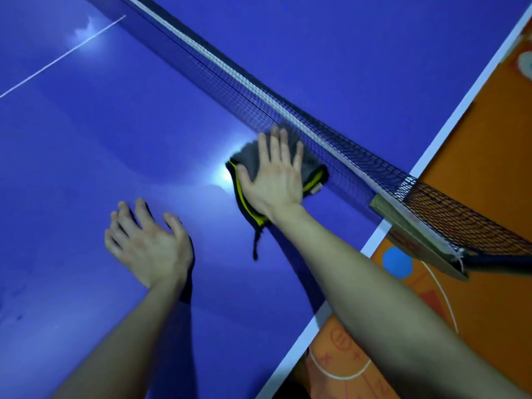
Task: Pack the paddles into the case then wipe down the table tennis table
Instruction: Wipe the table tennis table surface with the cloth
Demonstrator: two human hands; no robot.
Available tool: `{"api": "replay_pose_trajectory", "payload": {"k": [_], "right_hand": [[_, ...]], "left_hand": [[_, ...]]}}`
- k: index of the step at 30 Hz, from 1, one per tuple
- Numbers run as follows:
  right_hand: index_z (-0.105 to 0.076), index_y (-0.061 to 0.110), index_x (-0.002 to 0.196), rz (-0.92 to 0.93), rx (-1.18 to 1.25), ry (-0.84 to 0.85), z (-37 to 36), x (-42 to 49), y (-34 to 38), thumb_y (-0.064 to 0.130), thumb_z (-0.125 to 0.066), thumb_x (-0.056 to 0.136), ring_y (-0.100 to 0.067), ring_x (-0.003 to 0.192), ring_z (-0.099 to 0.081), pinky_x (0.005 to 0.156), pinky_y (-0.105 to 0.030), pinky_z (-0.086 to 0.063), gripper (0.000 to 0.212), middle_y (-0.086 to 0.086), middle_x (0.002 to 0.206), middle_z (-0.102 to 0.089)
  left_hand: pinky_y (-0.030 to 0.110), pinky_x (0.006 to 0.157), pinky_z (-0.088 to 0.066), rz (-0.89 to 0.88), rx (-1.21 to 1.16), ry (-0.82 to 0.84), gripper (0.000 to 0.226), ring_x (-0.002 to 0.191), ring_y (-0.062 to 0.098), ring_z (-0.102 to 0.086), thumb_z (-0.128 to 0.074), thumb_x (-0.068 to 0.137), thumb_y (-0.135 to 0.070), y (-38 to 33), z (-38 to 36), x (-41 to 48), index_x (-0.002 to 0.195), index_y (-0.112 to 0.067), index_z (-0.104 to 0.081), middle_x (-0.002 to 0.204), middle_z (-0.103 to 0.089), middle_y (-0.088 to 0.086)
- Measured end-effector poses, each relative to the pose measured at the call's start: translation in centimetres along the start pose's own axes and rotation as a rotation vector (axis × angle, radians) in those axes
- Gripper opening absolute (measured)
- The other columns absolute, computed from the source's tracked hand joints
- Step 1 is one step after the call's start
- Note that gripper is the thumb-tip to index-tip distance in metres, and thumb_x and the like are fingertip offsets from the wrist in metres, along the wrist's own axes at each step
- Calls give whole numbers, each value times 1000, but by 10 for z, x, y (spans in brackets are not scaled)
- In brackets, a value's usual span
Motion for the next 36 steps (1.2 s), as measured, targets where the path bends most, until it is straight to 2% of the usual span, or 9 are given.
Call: {"api": "replay_pose_trajectory", "payload": {"k": [5, 9, 12, 14, 18, 22, 25, 30, 36], "right_hand": [[-17, 13, 174, 61, 5, -15, 5, 14, 7, 61, -24, 106, -30, 170, -2, 134, -62, -2, 84, -16, 182, -6], [-24, 14, 173, 14, 10, -87, 13, -96, -78, 55, -35, 107, -28, 170, -8, 134, -60, -11, 79, -12, 182, -12], [-22, 16, 174, -80, 2, -64, 13, -164, -124, 54, -42, 106, -23, 170, -5, 135, -59, -14, 80, -7, 183, -9], [-24, 15, 173, -109, 1, -45, 9, -163, -124, 57, -42, 105, -23, 170, -4, 135, -59, -13, 82, -9, 183, -9], [-24, 12, 173, -110, -11, -62, 8, -84, -87, 66, -31, 106, -30, 170, -5, 134, -62, -7, 86, -16, 182, -11], [-24, 15, 173, -121, 48, -60, 11, -29, -59, 59, -31, 106, -30, 169, -8, 135, -59, -5, 81, -16, 181, -13], [-29, 15, 172, -95, 61, -128, 15, -65, -82, 52, -37, 107, -29, 169, -14, 136, -57, -11, 75, -13, 181, -17], [-23, 20, 174, -137, 93, -144, 12, -183, -143, 50, -43, 107, -21, 170, -4, 136, -55, -14, 77, -4, 183, -9], [-28, 13, 172, -155, 67, -117, 3, -177, -123, 56, -44, 107, -25, 170, -3, 135, -60, -12, 80, -10, 183, -11]], "left_hand": [[56, 126, -21, -14, 1, -20, 54, 152, 36, -32, -46, 103, -41, -1, 1, 2, 150, -14, -48, 162, -41, 15], [56, 125, -22, -12, 15, 3, 55, 152, 37, -32, -44, 103, -42, -2, 2, 1, 150, -14, -46, 162, -40, 15], [56, 125, -22, -1, 14, 19, 56, 151, 37, -33, -45, 102, -43, -3, 3, 3, 150, -14, -46, 163, -40, 15], [56, 125, -22, 2, 21, 18, 56, 151, 38, -33, -46, 103, -42, -5, 5, 2, 150, -13, -47, 163, -40, 15], [57, 126, -22, -2, 18, 27, 56, 151, 38, -33, -46, 103, -41, -6, 2, 0, 150, -13, -47, 162, -40, 15], [57, 125, -23, -20, 5, 6, 54, 150, 38, -34, -46, 101, -41, -2, 0, 1, 146, -13, -47, 161, -41, 15], [58, 125, -22, -18, 19, 3, 55, 149, 41, -35, -44, 101, -42, -1, -1, 4, 147, -12, -47, 161, -40, 16], [61, 125, -22, -23, 4, 19, 56, 148, 43, -34, -43, 103, -42, -2, -1, 2, 149, -11, -45, 161, -39, 19], [58, 125, -23, -11, 15, 3, 56, 148, 41, -35, -43, 102, -43, -1, -2, 1, 149, -12, -46, 161, -40, 17]]}}
Point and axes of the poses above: each hand's wrist, its own x-axis towards the middle knuckle, its own z-axis out of the back of the hand, y = z × x, the point moved 8 cm from there along x, towards the middle knuckle
